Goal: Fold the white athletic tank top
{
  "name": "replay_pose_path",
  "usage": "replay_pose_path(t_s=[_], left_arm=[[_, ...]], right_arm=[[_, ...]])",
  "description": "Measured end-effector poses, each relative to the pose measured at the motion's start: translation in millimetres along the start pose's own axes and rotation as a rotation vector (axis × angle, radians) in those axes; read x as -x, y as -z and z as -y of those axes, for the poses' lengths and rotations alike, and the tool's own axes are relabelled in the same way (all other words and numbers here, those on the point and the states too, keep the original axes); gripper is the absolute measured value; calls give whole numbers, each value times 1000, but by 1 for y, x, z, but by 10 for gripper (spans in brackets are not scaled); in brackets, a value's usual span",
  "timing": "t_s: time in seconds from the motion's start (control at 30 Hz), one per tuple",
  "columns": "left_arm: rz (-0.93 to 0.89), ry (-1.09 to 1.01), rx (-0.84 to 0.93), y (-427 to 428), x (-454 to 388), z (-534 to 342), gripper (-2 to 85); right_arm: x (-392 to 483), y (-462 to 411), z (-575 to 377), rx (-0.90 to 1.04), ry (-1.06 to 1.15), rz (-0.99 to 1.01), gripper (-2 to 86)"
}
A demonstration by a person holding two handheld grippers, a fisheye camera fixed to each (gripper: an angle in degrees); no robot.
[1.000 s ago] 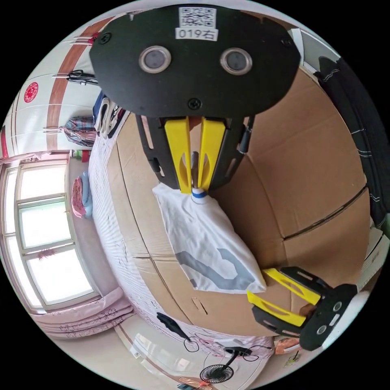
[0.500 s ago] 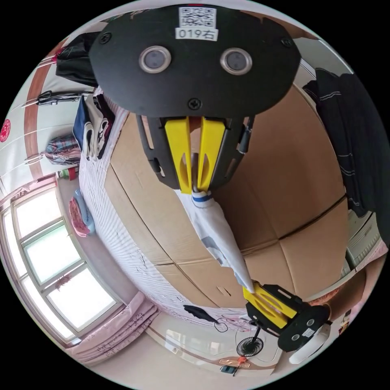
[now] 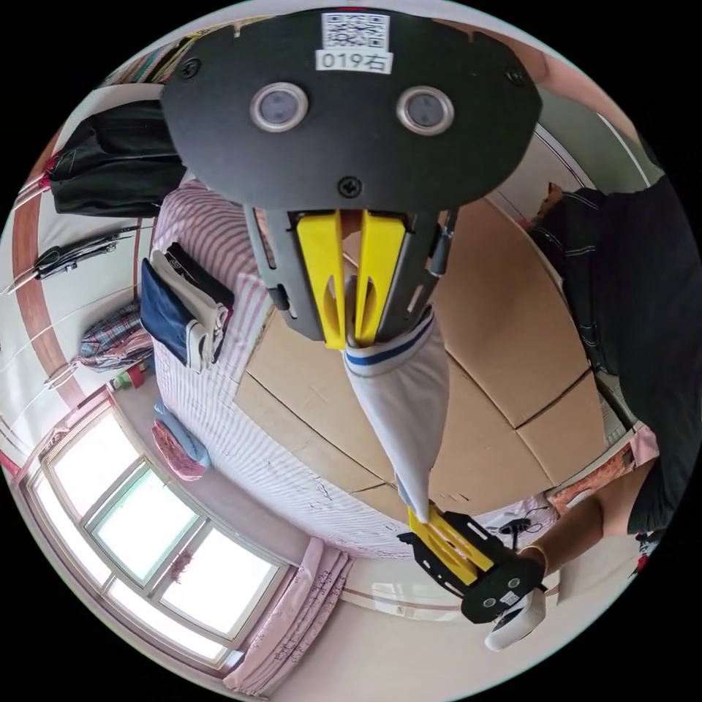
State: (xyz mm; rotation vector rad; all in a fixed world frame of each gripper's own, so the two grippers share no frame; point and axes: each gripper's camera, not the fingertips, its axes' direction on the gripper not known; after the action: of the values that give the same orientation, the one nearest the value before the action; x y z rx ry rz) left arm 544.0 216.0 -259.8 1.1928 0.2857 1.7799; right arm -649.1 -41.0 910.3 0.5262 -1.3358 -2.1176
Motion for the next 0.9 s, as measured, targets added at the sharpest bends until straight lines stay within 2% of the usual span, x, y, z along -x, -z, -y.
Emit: replay_pose_path(t_s=[0.13, 0.3, 0.43, 0.53, 0.67, 0.77, 0.9], left_arm=[[-8, -68, 16, -51, 61, 103, 11], [68, 33, 6, -107, 174, 229, 12], [291, 125, -54, -137, 229, 326, 13], [363, 152, -91, -181, 216, 383, 12], [388, 89, 31, -277, 146, 438, 10], [350, 27, 52, -308, 98, 448, 9], [382, 9, 61, -314, 81, 451, 9]], right_arm=[[-111, -6, -12, 60, -65, -92, -6], [-269, 1, 1, 37, -95, -354, -6], [-372, -1, -5, -86, -120, -610, -5], [-413, -40, -33, -102, -213, -679, -5], [-428, -124, -81, 21, -274, -620, -4], [-418, -157, -102, 50, -241, -608, -1], [-414, -154, -109, 39, -243, -612, 7]])
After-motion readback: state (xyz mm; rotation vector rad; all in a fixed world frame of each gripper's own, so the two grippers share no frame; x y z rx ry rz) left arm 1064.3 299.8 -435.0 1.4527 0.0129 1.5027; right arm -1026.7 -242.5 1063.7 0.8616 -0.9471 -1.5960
